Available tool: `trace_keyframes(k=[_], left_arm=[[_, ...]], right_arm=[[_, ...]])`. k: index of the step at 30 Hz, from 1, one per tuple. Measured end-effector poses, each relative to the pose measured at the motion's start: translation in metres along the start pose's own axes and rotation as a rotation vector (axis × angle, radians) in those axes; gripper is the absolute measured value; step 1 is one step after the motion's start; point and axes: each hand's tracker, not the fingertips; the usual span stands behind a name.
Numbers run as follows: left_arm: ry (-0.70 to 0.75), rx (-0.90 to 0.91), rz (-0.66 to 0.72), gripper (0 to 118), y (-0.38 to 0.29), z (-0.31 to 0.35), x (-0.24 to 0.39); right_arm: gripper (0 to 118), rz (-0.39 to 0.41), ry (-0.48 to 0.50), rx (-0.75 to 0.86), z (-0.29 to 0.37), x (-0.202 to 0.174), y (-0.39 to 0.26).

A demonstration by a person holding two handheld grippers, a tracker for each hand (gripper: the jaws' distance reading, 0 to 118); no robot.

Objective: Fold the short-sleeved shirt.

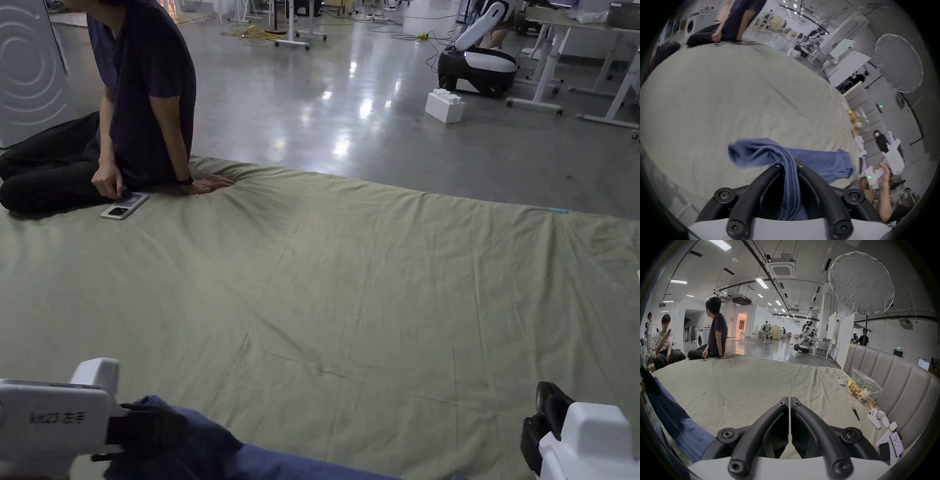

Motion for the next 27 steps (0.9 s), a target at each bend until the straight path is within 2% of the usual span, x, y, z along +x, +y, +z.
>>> trace_keyframes(k=[3, 8, 15, 27], left_arm=[[-0.078, -0.009, 0.019, 9, -0.009, -0.019, 0.032], [-0.091, -0.079, -0.063, 9, -0.025, -0.068, 0.082], [0.088, -0.233, -0.251, 9, -0.071, -0.155, 0.129], [0.188, -0.255, -0.230, 9, -0.097, -0.205, 0.144]], right_arm=[[3, -0.006, -0.007, -0.005, 0.001, 0.005, -0.003], [3, -0.017, -0.021, -0.025, 0.003, 0.012, -0.011], [3, -0.030, -0.040, -0.040, 0.008, 0.019, -0.017], [3, -0.042, -0.051, -0.054, 0.010, 0.021, -0.021]])
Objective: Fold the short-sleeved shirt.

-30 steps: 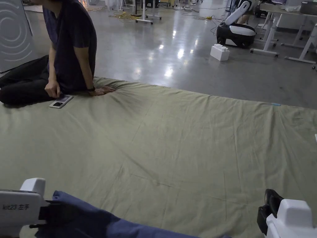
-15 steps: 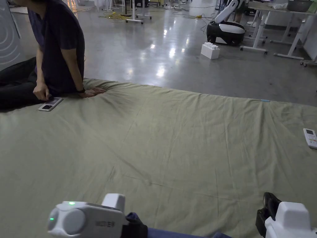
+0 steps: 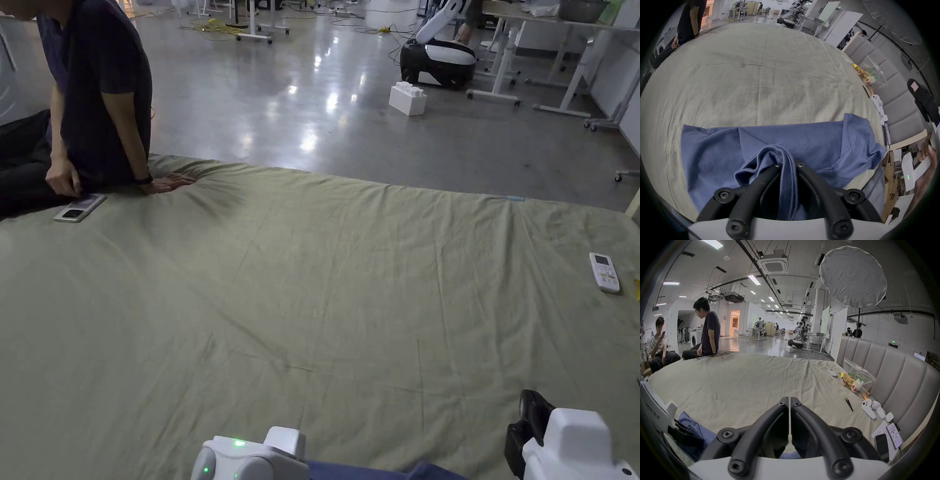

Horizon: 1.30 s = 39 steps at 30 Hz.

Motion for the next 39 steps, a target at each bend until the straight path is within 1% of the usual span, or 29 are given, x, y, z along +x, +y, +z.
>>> trace_keyframes(k=[3, 5, 6, 7, 8, 9, 11, 13, 15, 17, 18, 19, 20, 21, 22, 26, 29, 30, 34, 36, 39], left_arm=[[0.006, -0.005, 0.012, 11, 0.001, -0.002, 0.000], [-0.053, -0.008, 0.045, 27, 0.004, -0.001, -0.002], [-0.087, -0.005, 0.065, 37, 0.005, 0.002, -0.002], [-0.119, -0.005, 0.080, 53, 0.006, 0.008, -0.001], [-0.143, -0.005, 0.085, 60, 0.005, 0.014, -0.001], [-0.146, 0.000, 0.082, 62, 0.006, 0.020, -0.001], [-0.153, 0.012, 0.083, 62, 0.009, 0.036, -0.002], [-0.205, 0.059, 0.087, 62, 0.012, 0.052, -0.009], [-0.228, 0.100, 0.122, 61, 0.016, 0.072, -0.020], [-0.206, 0.157, 0.139, 61, 0.017, 0.083, -0.037], [-0.168, 0.174, 0.145, 60, 0.016, 0.087, -0.043], [-0.125, 0.184, 0.145, 57, 0.016, 0.088, -0.049], [-0.090, 0.188, 0.141, 49, 0.016, 0.090, -0.049], [-0.060, 0.183, 0.145, 39, 0.015, 0.089, -0.054], [-0.057, 0.168, 0.155, 26, 0.013, 0.085, -0.058], [-0.050, 0.104, 0.166, 24, 0.003, 0.063, -0.063], [-0.067, 0.045, 0.125, 24, -0.003, 0.041, -0.050], [-0.080, 0.041, 0.116, 22, -0.004, 0.035, -0.045], [-0.130, 0.028, 0.115, 21, -0.003, 0.014, -0.021], [-0.168, -0.033, 0.082, 18, -0.005, 0.003, -0.008], [-0.177, -0.068, 0.009, 17, -0.022, -0.001, 0.013]], right_arm=[[3, 0.000, 0.006, -0.005, 0.000, -0.002, -0.001], [3, 0.002, 0.008, -0.007, 0.000, -0.003, -0.001], [3, 0.002, 0.010, -0.008, 0.000, -0.004, -0.002], [3, 0.003, 0.011, -0.009, 0.000, -0.004, -0.002], [3, 0.003, 0.011, -0.009, 0.000, -0.004, -0.001], [3, 0.004, 0.010, -0.009, 0.000, -0.004, -0.001], [3, 0.004, 0.008, -0.008, 0.002, -0.002, -0.001], [3, 0.002, 0.003, -0.006, 0.003, 0.001, 0.000], [3, -0.002, -0.001, -0.005, 0.004, 0.004, 0.000], [3, -0.005, -0.005, -0.005, 0.005, 0.005, 0.000], [3, -0.008, -0.007, -0.007, 0.005, 0.006, -0.001], [3, -0.015, -0.008, -0.009, 0.005, 0.007, -0.002], [3, -0.021, -0.008, -0.011, 0.005, 0.007, -0.002], [3, -0.025, -0.009, -0.014, 0.005, 0.008, -0.003], [3, -0.027, -0.009, -0.017, 0.005, 0.008, -0.004], [3, -0.032, -0.006, -0.023, 0.005, 0.008, -0.007], [3, -0.041, -0.007, -0.031, 0.004, 0.008, -0.010], [3, -0.043, -0.005, -0.036, 0.004, 0.008, -0.011], [3, -0.043, -0.006, -0.045, 0.005, 0.010, -0.014], [3, -0.043, -0.008, -0.049, 0.007, 0.012, -0.015], [3, -0.040, -0.016, -0.050, 0.010, 0.016, -0.016]])
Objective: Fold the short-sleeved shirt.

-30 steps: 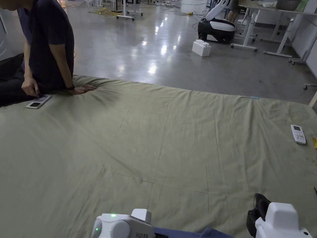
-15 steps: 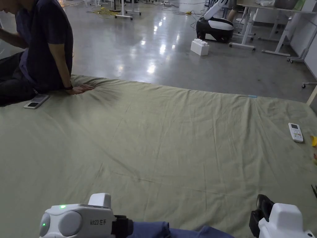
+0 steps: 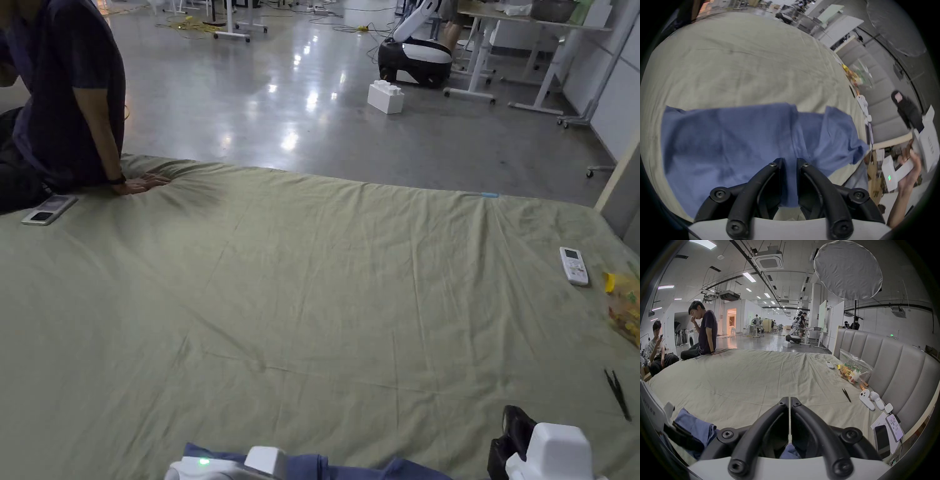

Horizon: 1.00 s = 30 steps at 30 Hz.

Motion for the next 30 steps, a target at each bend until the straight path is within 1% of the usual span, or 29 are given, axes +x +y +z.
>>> trace_keyframes(k=[1, 7, 13, 14, 16, 18, 19, 20, 21, 22, 23, 24, 26, 28, 30], left_arm=[[0.013, -0.015, -0.021, 17, -0.006, -0.002, 0.004], [0.029, 0.014, -0.018, 17, -0.018, -0.005, 0.007], [-0.019, 0.031, 0.017, 17, -0.013, 0.001, -0.006], [-0.027, 0.036, 0.024, 17, -0.012, 0.005, -0.009], [-0.043, 0.053, 0.042, 19, -0.008, 0.020, -0.017], [-0.049, 0.095, 0.048, 22, -0.008, 0.043, -0.023], [-0.051, 0.123, 0.049, 22, -0.006, 0.054, -0.031], [-0.046, 0.154, 0.051, 34, -0.004, 0.065, -0.041], [-0.036, 0.180, 0.058, 49, -0.002, 0.076, -0.048], [-0.020, 0.207, 0.068, 71, -0.001, 0.086, -0.060], [-0.007, 0.232, 0.075, 80, 0.000, 0.094, -0.072], [0.006, 0.254, 0.091, 83, 0.001, 0.102, -0.086], [0.026, 0.266, 0.146, 83, 0.001, 0.111, -0.118], [0.000, 0.256, 0.188, 84, 0.000, 0.114, -0.146], [-0.031, 0.259, 0.217, 84, -0.003, 0.114, -0.161]], right_arm=[[3, 0.000, -0.002, 0.000, 0.000, 0.001, 0.000], [3, -0.003, -0.003, -0.006, 0.000, 0.001, -0.002], [3, -0.013, 0.014, -0.015, -0.002, -0.005, -0.004], [3, -0.021, 0.023, -0.023, -0.002, -0.006, -0.005], [3, -0.013, 0.020, -0.020, -0.001, -0.007, -0.003], [3, -0.010, 0.022, -0.015, -0.001, -0.008, -0.001], [3, -0.009, 0.023, -0.014, -0.001, -0.008, 0.000], [3, -0.009, 0.025, -0.012, -0.002, -0.008, 0.001], [3, -0.009, 0.026, -0.011, -0.002, -0.009, 0.001], [3, -0.009, 0.028, -0.011, -0.003, -0.009, 0.002], [3, -0.008, 0.028, -0.010, -0.003, -0.010, 0.002], [3, -0.008, 0.029, -0.009, -0.003, -0.011, 0.003], [3, -0.011, 0.035, -0.009, -0.004, -0.012, 0.003], [3, -0.013, 0.039, -0.012, -0.005, -0.015, 0.002], [3, -0.015, 0.046, -0.014, -0.006, -0.017, 0.001]])
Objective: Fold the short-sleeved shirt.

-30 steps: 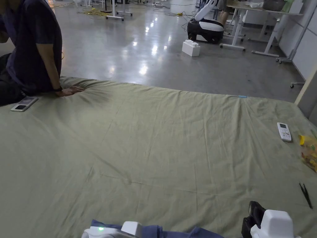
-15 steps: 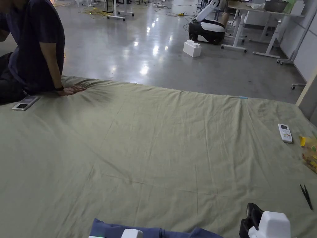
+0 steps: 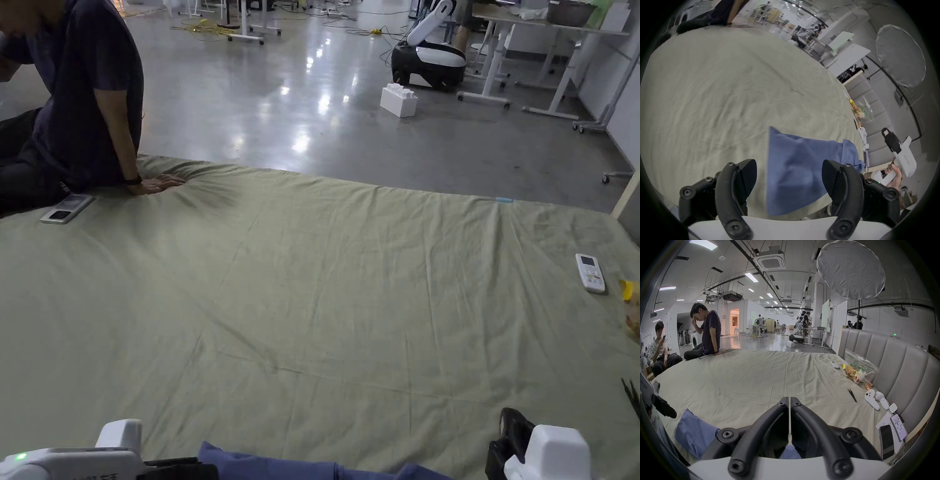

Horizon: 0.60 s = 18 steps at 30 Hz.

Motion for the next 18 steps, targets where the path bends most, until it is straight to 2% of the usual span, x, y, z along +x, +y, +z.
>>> trace_keyframes(k=[5, 8, 10, 11, 12, 15, 17, 18], left_arm=[[-0.163, -0.084, 0.235, 85, -0.010, -0.031, -0.057], [-0.360, -0.005, 0.311, 84, -0.019, -0.048, -0.088], [-0.388, -0.026, 0.375, 79, -0.022, -0.058, -0.089], [-0.399, -0.040, 0.354, 76, -0.017, -0.044, -0.050], [-0.393, -0.048, 0.318, 70, -0.018, -0.046, -0.044], [-0.310, -0.088, 0.215, 21, -0.021, -0.044, -0.013], [-0.240, -0.106, 0.176, 17, -0.024, -0.048, -0.004], [-0.263, -0.084, 0.177, 17, -0.025, -0.045, 0.001]], right_arm=[[3, -0.005, 0.009, -0.009, 0.000, -0.005, -0.002], [3, -0.016, 0.014, -0.014, 0.001, -0.005, -0.003], [3, -0.014, 0.010, -0.014, 0.002, -0.006, -0.004], [3, -0.014, 0.010, -0.016, 0.002, -0.006, -0.004], [3, -0.014, 0.010, -0.019, 0.002, -0.006, -0.005], [3, -0.012, 0.007, -0.025, 0.003, -0.005, -0.005], [3, -0.014, 0.005, -0.025, 0.004, -0.004, -0.005], [3, -0.018, 0.005, -0.026, 0.004, -0.004, -0.005]])
